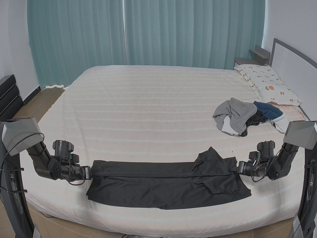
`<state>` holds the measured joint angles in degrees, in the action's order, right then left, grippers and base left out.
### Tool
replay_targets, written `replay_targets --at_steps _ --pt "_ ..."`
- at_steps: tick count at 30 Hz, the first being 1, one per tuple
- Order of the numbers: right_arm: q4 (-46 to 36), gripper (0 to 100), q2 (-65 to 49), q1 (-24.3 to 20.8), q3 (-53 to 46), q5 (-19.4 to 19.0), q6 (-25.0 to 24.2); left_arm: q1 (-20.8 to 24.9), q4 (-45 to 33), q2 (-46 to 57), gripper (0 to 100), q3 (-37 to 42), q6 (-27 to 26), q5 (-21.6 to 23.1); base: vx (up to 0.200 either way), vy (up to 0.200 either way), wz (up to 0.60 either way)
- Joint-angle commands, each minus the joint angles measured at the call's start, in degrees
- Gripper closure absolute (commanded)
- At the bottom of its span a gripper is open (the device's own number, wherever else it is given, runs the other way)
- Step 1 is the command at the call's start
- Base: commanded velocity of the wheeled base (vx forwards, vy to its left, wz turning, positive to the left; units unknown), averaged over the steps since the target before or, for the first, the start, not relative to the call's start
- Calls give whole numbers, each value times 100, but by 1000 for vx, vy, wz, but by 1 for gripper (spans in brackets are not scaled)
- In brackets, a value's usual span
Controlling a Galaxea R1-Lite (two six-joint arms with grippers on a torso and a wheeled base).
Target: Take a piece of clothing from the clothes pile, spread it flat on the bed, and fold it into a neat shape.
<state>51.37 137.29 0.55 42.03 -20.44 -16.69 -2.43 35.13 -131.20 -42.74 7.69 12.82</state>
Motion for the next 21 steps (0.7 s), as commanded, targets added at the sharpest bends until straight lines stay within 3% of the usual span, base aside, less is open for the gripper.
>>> replay_targets --at_steps 1,12,14,16,18,19,21 --pt "4 0 17 -20 7 -3 -1 5 2 -20 0 11 4 1 0 0 0" --pt "75 0 -203 42 86 -21 -168 -21 11 112 0 -41 92 10 0 0 0" --pt "75 0 -282 51 147 -21 -388 -21 46 138 0 -147 435 18 0 0 0" --pt "75 0 -308 51 244 -3 -792 5 46 112 0 -463 1208 18 0 0 0" --pt "40 0 -299 51 270 -3 -880 23 55 77 0 -569 1490 10 0 0 0" --pt "31 0 -238 51 323 5 -1003 181 46 33 0 -841 2078 10 0 0 0" --pt "31 0 -203 59 367 5 -1117 278 46 -134 0 -1096 2500 -70 0 0 0"
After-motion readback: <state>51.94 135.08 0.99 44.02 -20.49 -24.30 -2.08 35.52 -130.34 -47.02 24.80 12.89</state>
